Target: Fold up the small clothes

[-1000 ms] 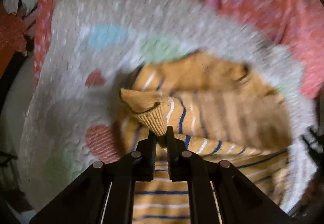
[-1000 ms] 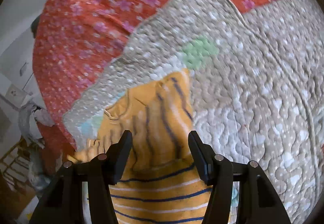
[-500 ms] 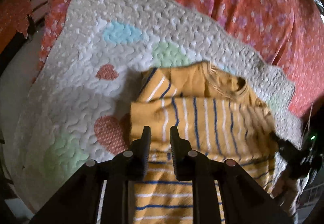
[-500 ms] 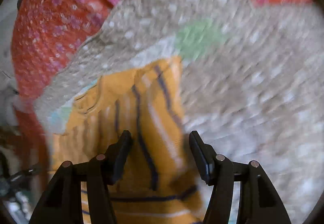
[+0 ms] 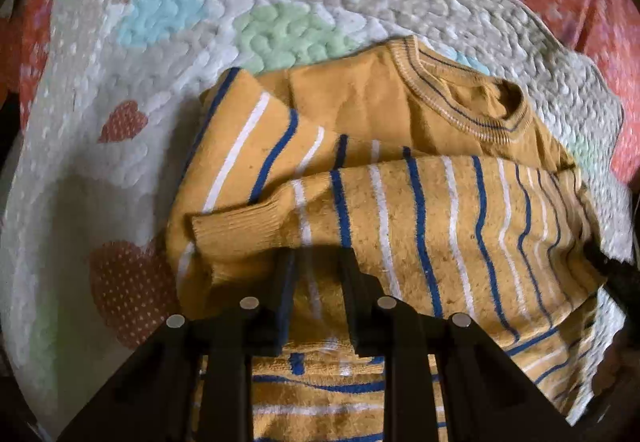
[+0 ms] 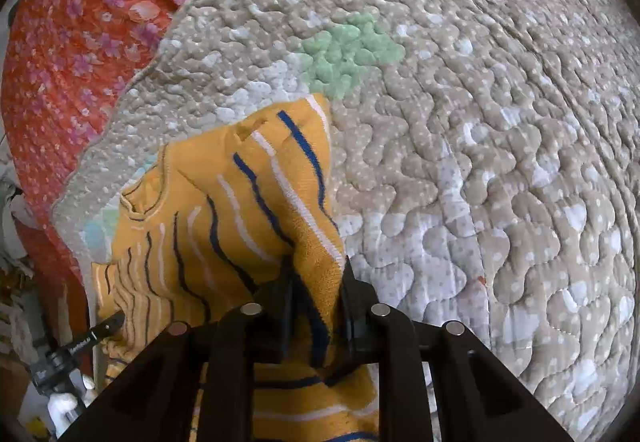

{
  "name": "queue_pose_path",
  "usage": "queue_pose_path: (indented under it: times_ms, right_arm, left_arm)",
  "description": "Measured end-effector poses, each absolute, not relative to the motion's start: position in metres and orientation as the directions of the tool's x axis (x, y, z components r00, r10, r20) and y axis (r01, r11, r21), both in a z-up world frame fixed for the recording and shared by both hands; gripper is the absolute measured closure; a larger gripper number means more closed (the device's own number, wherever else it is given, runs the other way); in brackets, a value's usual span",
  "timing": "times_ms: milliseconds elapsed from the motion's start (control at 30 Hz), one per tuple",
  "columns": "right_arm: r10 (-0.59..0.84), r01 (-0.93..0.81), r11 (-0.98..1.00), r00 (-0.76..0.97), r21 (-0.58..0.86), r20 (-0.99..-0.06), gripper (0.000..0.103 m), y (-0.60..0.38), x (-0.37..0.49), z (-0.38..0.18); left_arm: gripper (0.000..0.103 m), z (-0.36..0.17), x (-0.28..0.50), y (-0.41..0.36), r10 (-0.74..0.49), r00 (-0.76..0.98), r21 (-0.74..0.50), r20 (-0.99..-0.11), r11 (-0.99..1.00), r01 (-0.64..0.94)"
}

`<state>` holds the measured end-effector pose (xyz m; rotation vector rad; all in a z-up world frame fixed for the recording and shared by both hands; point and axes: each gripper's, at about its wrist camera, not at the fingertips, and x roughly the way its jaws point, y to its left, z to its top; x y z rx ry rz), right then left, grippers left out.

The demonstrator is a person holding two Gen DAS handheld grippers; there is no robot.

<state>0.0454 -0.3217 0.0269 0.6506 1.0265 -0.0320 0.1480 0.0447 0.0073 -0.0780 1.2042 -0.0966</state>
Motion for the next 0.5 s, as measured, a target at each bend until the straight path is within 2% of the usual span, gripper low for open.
queue_pose_path:
  times_ms: [100, 167, 267, 367, 500]
  right_arm:
    - [0.338, 0.32, 0.755, 0.557, 0.572, -0.758, 0.077, -0.333, 0.04, 0.024]
    - [0.331, 0.325, 0.747, 0.575, 0.58, -0.748, 0.069, -0.336, 0.029, 0.033]
    - [0.275, 0.322, 0.779, 0.596, 0.538, -0.754, 0.062, -0.336, 0.002, 0.054]
    - [0.29, 0.319, 0.784, 0.57, 0.533, -0.769, 0.062, -0.332, -0.027, 0.057]
    - [0.33, 0.346, 0.769, 0.505, 0.537, -0.798, 0.062, -0.319, -0.067, 0.04]
  left_arm:
    - [0.08, 0.011, 0.145, 0.044, -0.118, 0.357, -0.11, -0.926, 0.993, 0.045]
    - [0.078, 0.019, 0.137, 0.048, -0.134, 0.341, -0.135, -0.931, 0.991, 0.021]
    - [0.065, 0.044, 0.111, 0.063, -0.151, 0.365, -0.165, -0.919, 0.986, -0.009]
    - [0.053, 0.063, 0.072, 0.084, -0.159, 0.403, -0.189, -0.901, 0.981, -0.036]
    - [0.051, 0.048, 0.022, 0.114, -0.224, 0.335, -0.277, -0.915, 0.954, -0.118]
